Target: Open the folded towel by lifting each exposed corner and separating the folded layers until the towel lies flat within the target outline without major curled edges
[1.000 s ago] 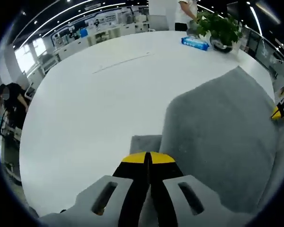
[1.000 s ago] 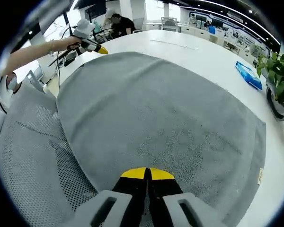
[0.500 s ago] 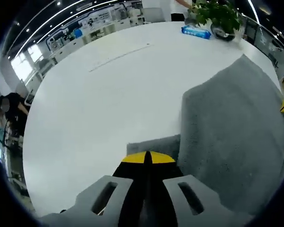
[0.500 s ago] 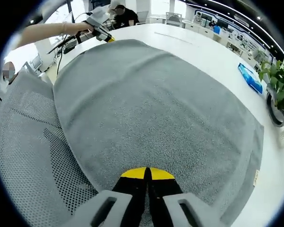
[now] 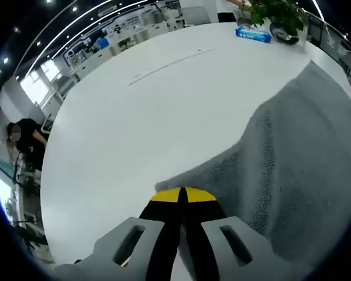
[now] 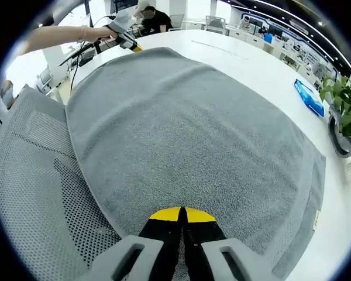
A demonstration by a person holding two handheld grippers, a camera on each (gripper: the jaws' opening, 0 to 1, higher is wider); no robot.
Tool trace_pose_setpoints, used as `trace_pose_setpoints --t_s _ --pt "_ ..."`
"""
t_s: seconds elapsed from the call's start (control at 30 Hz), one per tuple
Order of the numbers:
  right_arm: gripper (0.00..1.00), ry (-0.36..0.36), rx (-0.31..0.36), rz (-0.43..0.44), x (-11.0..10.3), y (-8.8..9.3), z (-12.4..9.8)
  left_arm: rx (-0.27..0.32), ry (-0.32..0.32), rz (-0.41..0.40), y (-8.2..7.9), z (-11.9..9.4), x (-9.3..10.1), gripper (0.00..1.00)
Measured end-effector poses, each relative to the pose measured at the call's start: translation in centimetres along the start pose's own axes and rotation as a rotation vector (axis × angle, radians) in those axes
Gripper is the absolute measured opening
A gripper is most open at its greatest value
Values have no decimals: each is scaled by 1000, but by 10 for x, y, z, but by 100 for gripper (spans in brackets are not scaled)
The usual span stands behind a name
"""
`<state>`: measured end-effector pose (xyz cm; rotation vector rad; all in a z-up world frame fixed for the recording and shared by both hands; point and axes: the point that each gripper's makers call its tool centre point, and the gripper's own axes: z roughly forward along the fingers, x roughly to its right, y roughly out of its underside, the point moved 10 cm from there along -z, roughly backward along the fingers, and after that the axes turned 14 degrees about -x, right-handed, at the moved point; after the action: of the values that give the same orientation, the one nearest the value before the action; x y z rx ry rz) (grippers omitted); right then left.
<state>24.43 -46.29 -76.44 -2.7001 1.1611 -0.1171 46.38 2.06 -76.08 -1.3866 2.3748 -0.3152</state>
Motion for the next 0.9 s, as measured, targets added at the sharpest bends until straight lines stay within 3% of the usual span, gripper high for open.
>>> trace_pose_setpoints --t_s 0.17,0.23,0.33,0.5,0.57,0.63,0.77,0.87,0.9 --pt "0 1 0 -3 0 0 0 9 -22 -37 5 2 -11 0" --pt "0 0 -1 -7 0 0 0 24 -1 -74 6 3 -12 0" --pt "0 5 -6 -24 0 -1 0 19 -41 -32 6 3 -14 0" --pt "0 15 -9 -45 -1 -1 0 11 -50 -22 4 4 -14 0" --pt "0 11 -8 -39 0 -1 -1 7 -22 -108 5 3 -14 1" --pt "0 6 -5 -35 0 0 0 9 -5 -190 7 -2 -15 8" --pt "0 -11 2 -24 2 0 -1 104 65 -191 14 -22 1 16" --pt "0 -50 16 1 6 2 0 133 86 -148 26 -37 14 16" --pt "0 -65 20 12 7 2 0 147 119 -99 31 -44 22 16"
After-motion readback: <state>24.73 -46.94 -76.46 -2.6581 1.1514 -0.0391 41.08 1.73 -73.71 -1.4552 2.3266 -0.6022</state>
